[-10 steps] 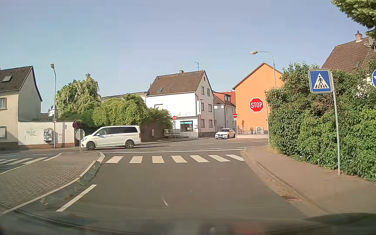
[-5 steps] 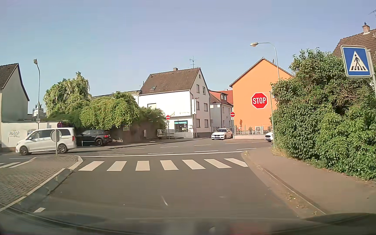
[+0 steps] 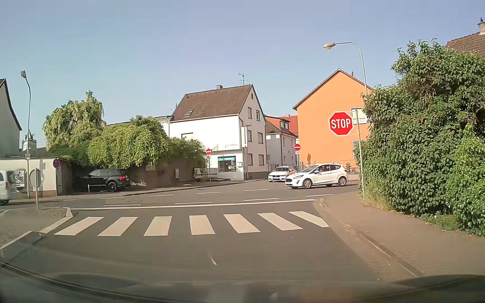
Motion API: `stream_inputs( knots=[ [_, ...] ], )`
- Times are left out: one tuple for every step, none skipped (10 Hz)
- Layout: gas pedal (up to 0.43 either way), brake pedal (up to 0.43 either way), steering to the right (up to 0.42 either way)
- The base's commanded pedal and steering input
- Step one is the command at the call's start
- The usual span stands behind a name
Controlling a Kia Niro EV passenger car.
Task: Follow the waypoints while adhering to traffic rules and regulations
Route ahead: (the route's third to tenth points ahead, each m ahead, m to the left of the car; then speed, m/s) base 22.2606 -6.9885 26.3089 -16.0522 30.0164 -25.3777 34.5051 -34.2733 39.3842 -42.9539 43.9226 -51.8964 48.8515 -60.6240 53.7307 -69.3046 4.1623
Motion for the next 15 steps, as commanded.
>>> stream_inputs(
  knots=[
    [0.0,0.165,0.022],
    [0.0,0.165,0.021],
    [0.0,0.165,0.021],
    [0.0,0.171,0.021],
    [0.0,0.177,0.02],
    [0.0,0.177,0.017],
    [0.0,0.183,0.015],
    [0.0,0.183,0.012],
    [0.0,0.189,0.008],
    [0.0,0.195,0.007],
    [0.0,0.201,0.006],
    [0.0,0.201,0.005],
    [0.0,0.207,0.004],
    [0.0,0.207,0.002],
    [0.0,0.207,-0.002]
  ],
)
